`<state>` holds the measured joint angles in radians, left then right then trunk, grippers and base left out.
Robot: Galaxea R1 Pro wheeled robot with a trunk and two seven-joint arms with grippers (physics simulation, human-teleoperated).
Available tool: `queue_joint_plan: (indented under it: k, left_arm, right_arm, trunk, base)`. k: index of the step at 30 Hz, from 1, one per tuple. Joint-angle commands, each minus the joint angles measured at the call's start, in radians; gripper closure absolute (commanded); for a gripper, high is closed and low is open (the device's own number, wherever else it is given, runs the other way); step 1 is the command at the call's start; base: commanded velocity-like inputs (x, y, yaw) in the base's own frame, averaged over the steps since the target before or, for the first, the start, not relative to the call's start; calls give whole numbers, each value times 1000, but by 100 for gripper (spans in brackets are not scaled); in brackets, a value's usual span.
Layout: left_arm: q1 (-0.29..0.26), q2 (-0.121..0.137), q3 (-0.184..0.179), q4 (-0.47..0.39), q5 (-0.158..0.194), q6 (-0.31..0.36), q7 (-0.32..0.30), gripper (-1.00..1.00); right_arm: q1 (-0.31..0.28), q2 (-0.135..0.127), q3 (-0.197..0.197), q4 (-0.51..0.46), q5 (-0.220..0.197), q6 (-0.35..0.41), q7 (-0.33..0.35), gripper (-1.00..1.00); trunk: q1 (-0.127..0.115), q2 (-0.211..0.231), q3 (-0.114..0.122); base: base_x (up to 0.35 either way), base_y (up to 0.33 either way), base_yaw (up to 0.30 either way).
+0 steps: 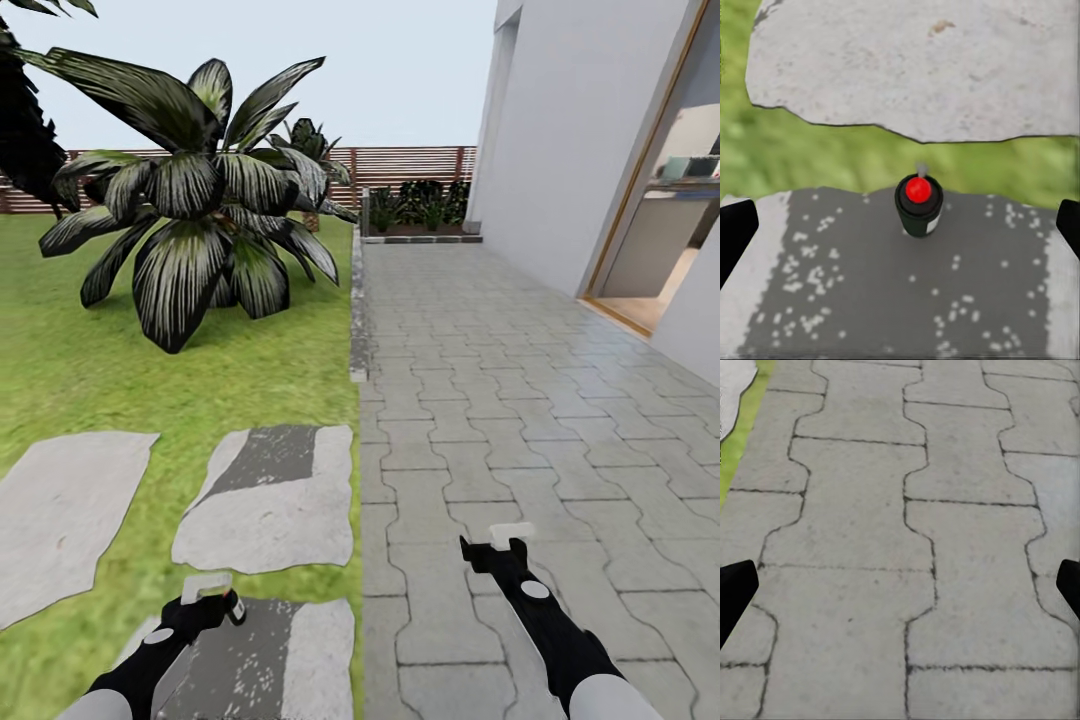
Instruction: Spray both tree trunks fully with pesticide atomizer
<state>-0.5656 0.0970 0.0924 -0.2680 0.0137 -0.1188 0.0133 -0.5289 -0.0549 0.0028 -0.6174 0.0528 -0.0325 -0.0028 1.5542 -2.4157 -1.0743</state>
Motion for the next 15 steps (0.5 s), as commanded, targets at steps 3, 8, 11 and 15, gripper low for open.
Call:
queue_joint_plan:
  k: [3,8,11,15]
  left_arm:
    - [-1,0,3,1,1,-4,1,-100]
    - [0,0,5,0,2,-4,1,-100]
    - [0,3,3,0,1,-4,1,-100]
    - [-1,6,2,0,1,-5,0,-100]
  right_arm:
    - [0,0,0,1,5,-3,0,-100]
    - [0,0,0,1,5,-3,0,-100]
    - [0,0,0,1,5,-3,0,-100]
    - [0,0,0,1,5,-4,0,-100]
  trunk:
    - [0,0,-1]
    - [0,0,-1]
    - [0,0,-1]
    - [0,0,-1]
  base:
    - [1,-268,245]
    - [0,-117,174]
    - [0,-13,22]
    - [0,-4,6]
